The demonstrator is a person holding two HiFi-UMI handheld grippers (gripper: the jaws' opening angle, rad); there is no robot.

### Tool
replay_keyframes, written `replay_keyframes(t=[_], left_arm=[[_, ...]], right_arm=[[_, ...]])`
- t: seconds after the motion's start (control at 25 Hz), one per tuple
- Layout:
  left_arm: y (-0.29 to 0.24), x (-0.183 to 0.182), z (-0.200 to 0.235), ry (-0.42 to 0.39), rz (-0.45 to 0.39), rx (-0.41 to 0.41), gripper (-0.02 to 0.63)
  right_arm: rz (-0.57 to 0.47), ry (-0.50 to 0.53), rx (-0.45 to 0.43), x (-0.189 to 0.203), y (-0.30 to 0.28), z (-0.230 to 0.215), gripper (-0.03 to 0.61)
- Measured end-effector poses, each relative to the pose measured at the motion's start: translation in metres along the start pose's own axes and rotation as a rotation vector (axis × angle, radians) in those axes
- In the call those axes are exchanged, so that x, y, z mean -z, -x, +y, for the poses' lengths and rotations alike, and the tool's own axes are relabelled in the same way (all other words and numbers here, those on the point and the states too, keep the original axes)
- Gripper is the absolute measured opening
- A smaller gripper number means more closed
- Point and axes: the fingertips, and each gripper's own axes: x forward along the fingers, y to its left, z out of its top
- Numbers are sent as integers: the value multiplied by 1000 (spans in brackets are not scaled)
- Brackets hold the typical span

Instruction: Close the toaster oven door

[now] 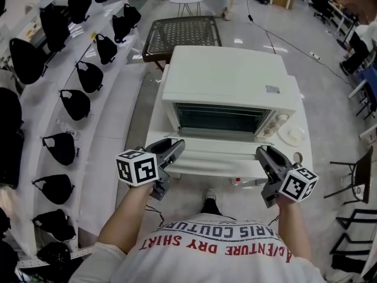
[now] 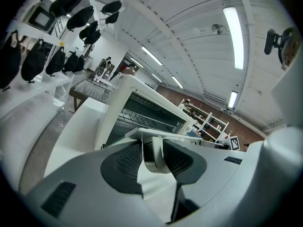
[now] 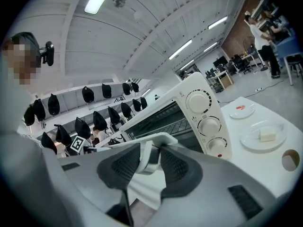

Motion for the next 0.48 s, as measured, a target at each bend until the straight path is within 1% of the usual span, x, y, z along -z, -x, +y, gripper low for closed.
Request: replay_keyframes(t=[0.24,0.48], left_arm=[[-5,-11,2,27,14,14,150],[-11,-23,3,59,50,26,155]], right_arm=[[28,-22,2,-10,-7,-3,140],[43,-53,5,-21,-14,-5,140]])
